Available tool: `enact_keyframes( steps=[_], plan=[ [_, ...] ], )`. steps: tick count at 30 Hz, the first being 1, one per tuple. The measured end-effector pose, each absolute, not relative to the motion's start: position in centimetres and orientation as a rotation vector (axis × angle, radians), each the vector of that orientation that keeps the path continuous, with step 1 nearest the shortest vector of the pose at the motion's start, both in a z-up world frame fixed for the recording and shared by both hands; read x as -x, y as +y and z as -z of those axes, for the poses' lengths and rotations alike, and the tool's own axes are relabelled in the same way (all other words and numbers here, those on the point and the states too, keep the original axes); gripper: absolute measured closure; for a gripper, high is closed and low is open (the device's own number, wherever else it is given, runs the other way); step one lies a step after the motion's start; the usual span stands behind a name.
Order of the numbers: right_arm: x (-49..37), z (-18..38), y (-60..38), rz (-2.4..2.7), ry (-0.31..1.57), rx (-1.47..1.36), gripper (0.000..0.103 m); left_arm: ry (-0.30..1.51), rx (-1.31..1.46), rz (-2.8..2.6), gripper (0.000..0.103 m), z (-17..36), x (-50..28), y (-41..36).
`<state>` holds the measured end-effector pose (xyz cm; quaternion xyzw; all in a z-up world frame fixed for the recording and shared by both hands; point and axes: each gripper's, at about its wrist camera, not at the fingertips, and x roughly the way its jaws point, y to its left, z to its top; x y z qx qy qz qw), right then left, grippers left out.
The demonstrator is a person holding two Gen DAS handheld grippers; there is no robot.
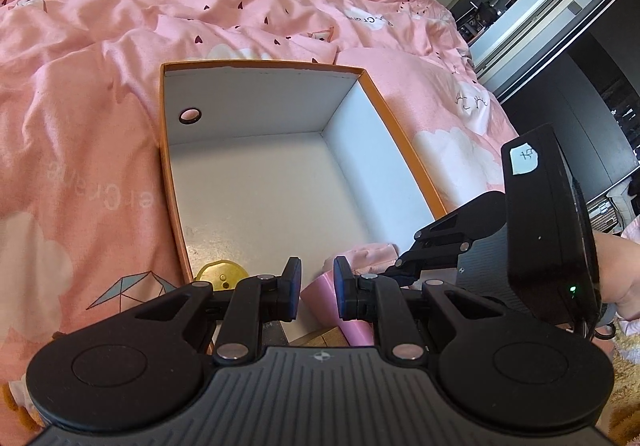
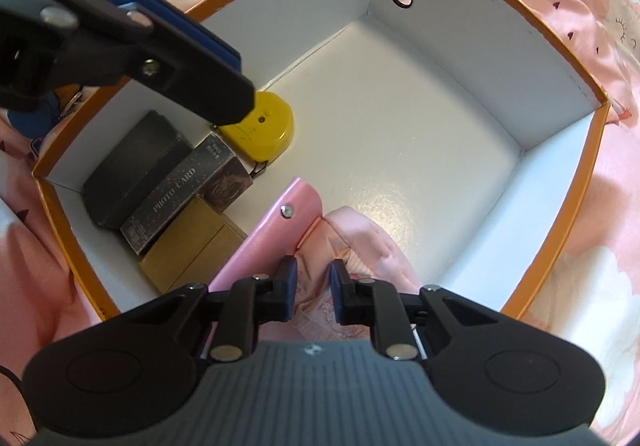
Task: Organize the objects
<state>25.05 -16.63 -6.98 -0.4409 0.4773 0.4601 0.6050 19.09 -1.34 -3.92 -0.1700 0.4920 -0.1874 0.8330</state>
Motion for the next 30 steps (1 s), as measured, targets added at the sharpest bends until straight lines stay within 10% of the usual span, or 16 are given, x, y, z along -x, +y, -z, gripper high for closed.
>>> enact_keyframes(
  steps=[30],
  plan=[
    [-9.9,-0.5,-18.9,-0.915,0.731,0.352,0.043,0.935,0.240,0.186,0.085,1.6,-7.4,5.1]
  ],
)
